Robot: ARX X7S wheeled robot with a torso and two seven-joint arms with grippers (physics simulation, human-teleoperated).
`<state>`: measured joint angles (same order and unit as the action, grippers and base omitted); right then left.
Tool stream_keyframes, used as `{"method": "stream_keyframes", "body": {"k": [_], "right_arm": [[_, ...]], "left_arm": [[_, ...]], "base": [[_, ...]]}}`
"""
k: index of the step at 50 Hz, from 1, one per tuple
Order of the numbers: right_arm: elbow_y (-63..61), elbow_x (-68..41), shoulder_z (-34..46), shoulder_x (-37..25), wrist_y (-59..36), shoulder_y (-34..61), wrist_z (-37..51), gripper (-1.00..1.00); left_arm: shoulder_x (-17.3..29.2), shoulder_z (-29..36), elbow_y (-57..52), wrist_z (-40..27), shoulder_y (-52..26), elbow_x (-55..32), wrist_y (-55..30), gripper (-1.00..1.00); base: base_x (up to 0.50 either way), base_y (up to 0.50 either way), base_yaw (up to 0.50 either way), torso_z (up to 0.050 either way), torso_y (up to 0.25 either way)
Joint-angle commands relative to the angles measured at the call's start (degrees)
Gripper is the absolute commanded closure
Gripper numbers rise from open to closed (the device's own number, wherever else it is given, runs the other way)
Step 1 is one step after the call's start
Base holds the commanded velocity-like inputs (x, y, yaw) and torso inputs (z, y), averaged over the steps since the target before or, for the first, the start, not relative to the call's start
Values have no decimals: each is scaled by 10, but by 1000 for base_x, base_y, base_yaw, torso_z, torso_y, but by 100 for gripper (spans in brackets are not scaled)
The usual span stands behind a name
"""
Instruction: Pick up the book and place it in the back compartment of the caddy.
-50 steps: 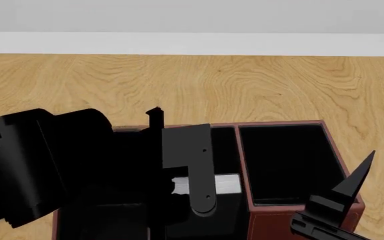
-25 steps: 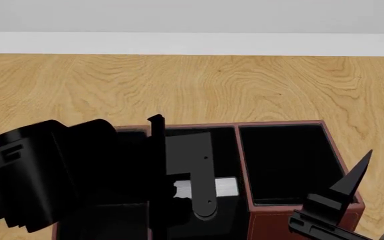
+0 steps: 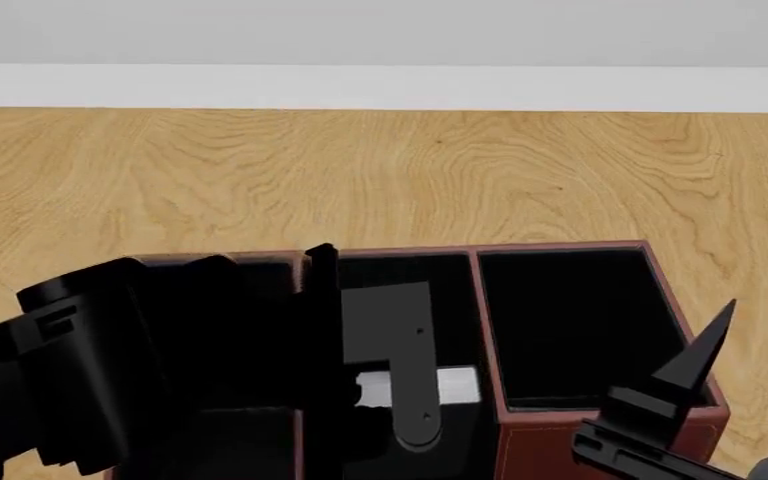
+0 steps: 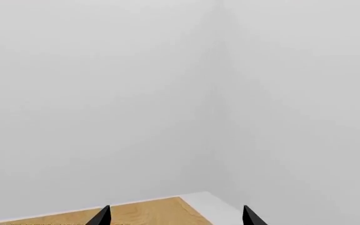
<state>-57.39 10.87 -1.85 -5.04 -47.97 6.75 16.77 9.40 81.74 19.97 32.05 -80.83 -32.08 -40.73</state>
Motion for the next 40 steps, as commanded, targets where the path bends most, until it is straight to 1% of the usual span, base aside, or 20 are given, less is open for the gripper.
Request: {"method": "stream_keyframes", "body": {"k": [1,11,16,23,34,40], "right_arm": [[7,-6,5,-5,2,2,7,-100],[-25,20,23,-6,-33,6,5,-100],[-24,40,13,8,-19,-7,-15,-100],[-10,37,10,8,-12,-11,-13,-100],[-9,34,18,5,-24,-5,-7,-100],[-14,37,23,4,-36,1,-4,-100]], "left_arm": [[-10,-2,30,-14,3,14,23,100],[-34,7,98,0,16,34,72,100],[-45,11,131,9,24,41,94,100],[-60,16,175,19,35,48,119,100],[-78,12,218,22,50,49,147,100],[-80,15,215,20,56,49,146,100]], "base": [[0,0,0,0,0],[0,0,0,1,1],[0,0,0,0,2],[0,0,0,0,1],[1,-1,-3,0,0],[2,-2,-5,0,0]]}}
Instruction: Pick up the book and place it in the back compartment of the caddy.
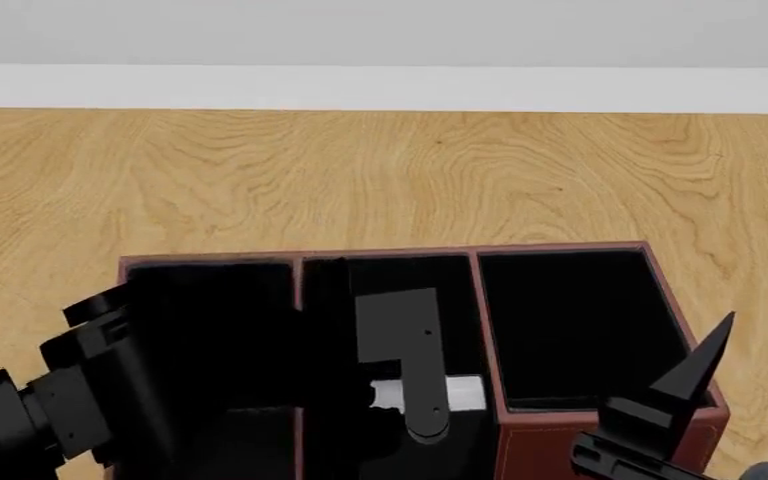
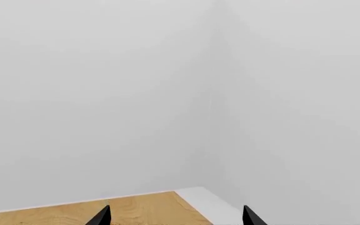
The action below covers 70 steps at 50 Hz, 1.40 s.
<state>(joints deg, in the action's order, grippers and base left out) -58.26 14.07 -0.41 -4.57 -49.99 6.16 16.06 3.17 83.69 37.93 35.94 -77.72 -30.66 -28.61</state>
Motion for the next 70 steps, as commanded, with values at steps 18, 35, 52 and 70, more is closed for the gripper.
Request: {"method": "stream_keyframes", "body": {"k": [18,35,52,70], "right_arm": [[17,-17,-1,-6,13,-2,9,-100],[17,-25,3,-12,8,1,15,-100],[21,-39,-1,-17,20,-4,22,-100],[7,-46,4,-21,14,2,26,-100]], "left_arm": [[2,11,0,-21,48,30,1,100],[18,-4,-28,-35,42,24,14,-100],[41,-26,-80,-57,17,9,-12,-100],[95,-124,-177,-171,5,-43,-54,-100]], "base": [[2,-3,-6,0,0],[1,0,-1,0,0],[0,0,0,0,0],[0,0,0,0,0]]}}
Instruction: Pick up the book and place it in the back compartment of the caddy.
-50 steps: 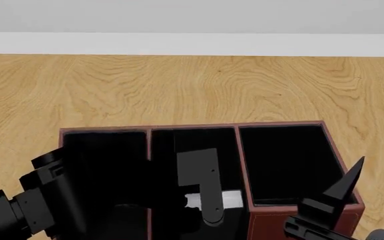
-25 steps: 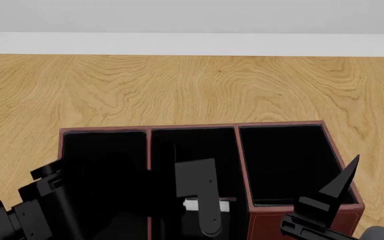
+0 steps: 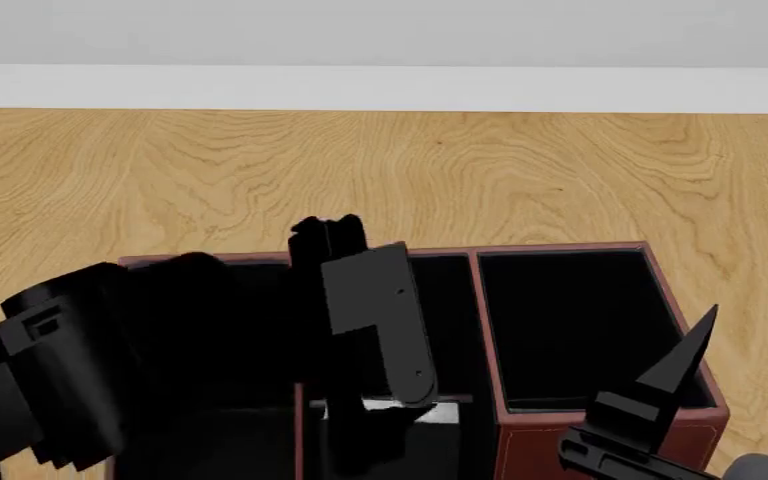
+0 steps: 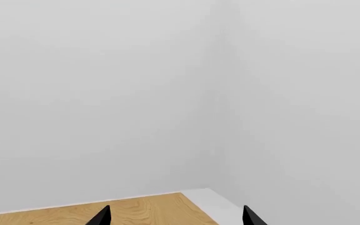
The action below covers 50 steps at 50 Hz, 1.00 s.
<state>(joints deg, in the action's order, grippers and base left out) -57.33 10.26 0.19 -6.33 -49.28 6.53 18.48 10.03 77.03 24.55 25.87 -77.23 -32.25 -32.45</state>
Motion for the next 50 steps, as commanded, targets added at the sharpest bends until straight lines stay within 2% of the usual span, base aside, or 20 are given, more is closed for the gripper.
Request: {"method": "stream_keyframes", "body": {"k": [1,6,12,14,19,25,38,42,50], "right_arm": [[-5,-7,-1,-3,5,-1,2,-100],[-24,7,14,-4,-19,10,2,-100],[-26,39,26,11,-31,24,-21,-100],[-25,49,26,18,-30,25,-31,-100],[-25,76,20,37,-24,25,-59,-100],[-24,89,19,46,-25,28,-72,-100],[-20,83,9,50,-13,23,-77,-100],[-24,85,14,49,-19,25,-76,-100],[-25,95,12,57,-15,25,-86,-100]], "left_arm": [[27,-62,-46,-76,2,-30,-18,-100],[28,-113,-37,-140,16,-43,-3,-100],[36,-145,-50,-202,36,-44,15,-100],[28,-166,-35,-239,44,-43,26,-100],[23,-183,-36,-278,58,-47,28,-100],[1,-235,7,-377,75,-40,63,-100],[-11,-308,1,-504,139,-29,171,-100],[2,-321,-46,-531,164,-33,189,-100],[41,-328,-164,-572,190,-68,137,-100]], "base": [[0,0,0,0,0],[0,0,0,0,0],[0,0,0,0,0],[0,0,0,0,0],[0,0,0,0,0],[0,0,0,0,0],[0,0,0,0,0],[0,0,0,0,0],[0,0,0,0,0]]}}
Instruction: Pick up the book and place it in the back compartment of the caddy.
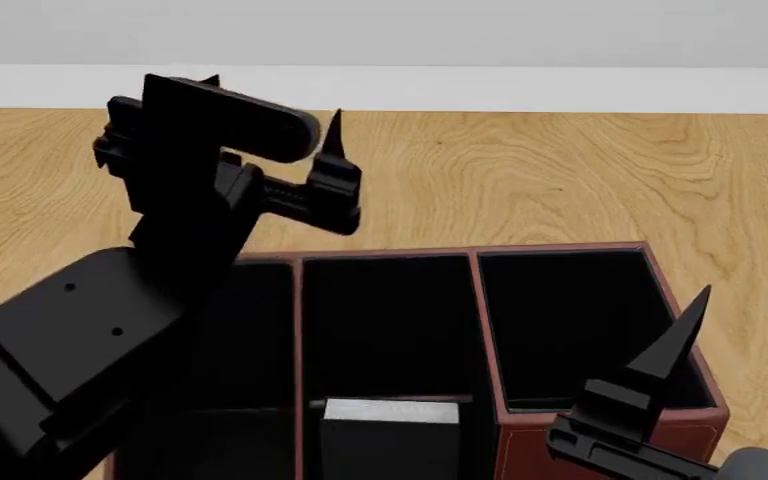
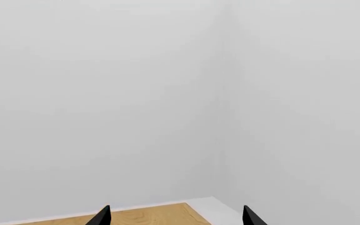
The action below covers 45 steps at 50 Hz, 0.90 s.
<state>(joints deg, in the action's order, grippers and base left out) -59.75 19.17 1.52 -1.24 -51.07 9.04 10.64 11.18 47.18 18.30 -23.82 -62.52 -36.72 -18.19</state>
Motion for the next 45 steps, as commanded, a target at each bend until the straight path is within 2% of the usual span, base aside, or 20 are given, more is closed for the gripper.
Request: {"method": "stream_keyframes", "body": {"k": [1,8,15,18,24,45], "right_arm": [[-1,5,-1,6,2,0,-6,-100],[10,-12,2,-3,8,1,5,-100],[1,-13,9,-10,-2,4,12,-100],[-2,23,5,11,12,-1,-19,-100],[-2,8,0,11,20,-2,-16,-100],[-2,-4,9,8,10,10,-13,-100]], "left_arm": [[36,-28,-115,-81,48,-20,-5,-100],[73,-36,-201,-107,69,-42,-27,-100],[89,-42,-231,-123,79,-43,-28,-100],[101,-36,-264,-131,89,-41,-32,-100],[119,-39,-321,-159,102,-48,-45,-100],[174,-51,-441,-200,144,-62,-48,-100]], "base": [[0,0,0,0,0],[0,0,0,0,0],[0,0,0,0,0],[0,0,0,0,0],[0,0,0,0,0],[0,0,0,0,0]]}}
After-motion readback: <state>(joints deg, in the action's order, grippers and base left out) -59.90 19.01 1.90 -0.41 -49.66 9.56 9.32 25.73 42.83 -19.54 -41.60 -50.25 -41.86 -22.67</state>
